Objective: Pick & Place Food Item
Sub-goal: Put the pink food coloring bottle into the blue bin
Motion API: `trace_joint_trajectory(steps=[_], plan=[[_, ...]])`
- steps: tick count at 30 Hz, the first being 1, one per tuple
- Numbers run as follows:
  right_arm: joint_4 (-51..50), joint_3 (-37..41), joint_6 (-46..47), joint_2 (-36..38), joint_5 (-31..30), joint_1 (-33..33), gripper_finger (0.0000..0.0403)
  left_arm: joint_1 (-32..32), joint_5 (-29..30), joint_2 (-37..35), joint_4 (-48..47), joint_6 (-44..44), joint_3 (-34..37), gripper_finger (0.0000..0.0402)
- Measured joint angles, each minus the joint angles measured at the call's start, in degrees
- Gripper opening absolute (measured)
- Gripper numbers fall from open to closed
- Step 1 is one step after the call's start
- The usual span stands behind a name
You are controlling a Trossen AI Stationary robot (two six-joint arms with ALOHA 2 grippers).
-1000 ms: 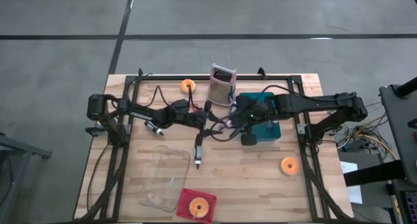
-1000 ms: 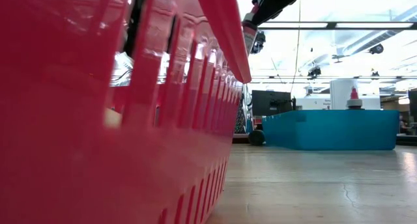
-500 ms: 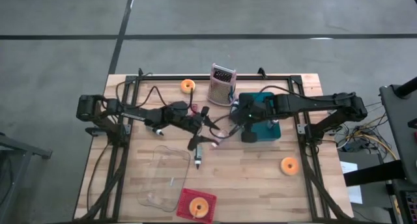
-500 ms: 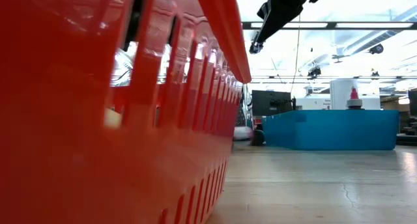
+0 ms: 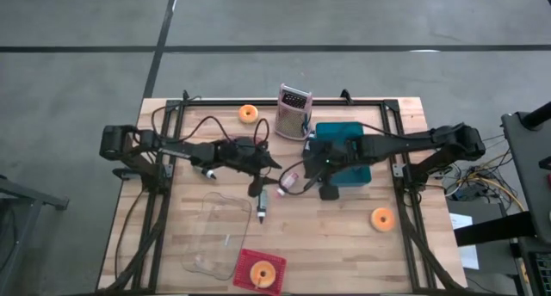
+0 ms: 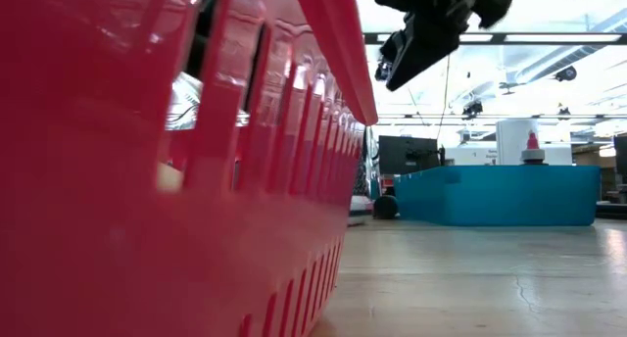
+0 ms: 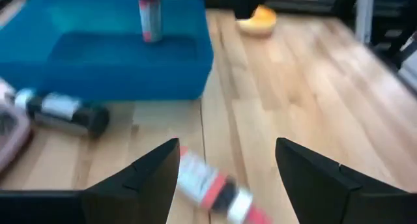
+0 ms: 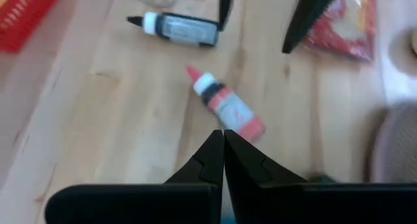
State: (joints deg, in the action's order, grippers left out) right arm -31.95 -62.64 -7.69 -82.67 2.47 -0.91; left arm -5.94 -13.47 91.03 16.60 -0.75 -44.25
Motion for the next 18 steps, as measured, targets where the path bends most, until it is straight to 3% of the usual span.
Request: trace_joint_trajectory(steps=[4,8,18], plan=[[9.4,6.2,-3.9,0.0,-1.0,0.1,0.0020,0.0,2.9,-0.7,-2.6,0.0,0.1,0.0257],[12.4,9.7,-7.8,0.0,-1.0,0.0,0.0056,0.0,3.2,-1.6,-4.1,0.0,0.4,0.0257],[14.3,7.3,-7.4,-2.1,-2.9,0.1,0.0184,0.0,8.2,-8.9,-9.2,-5.2,0.4,0.0257]])
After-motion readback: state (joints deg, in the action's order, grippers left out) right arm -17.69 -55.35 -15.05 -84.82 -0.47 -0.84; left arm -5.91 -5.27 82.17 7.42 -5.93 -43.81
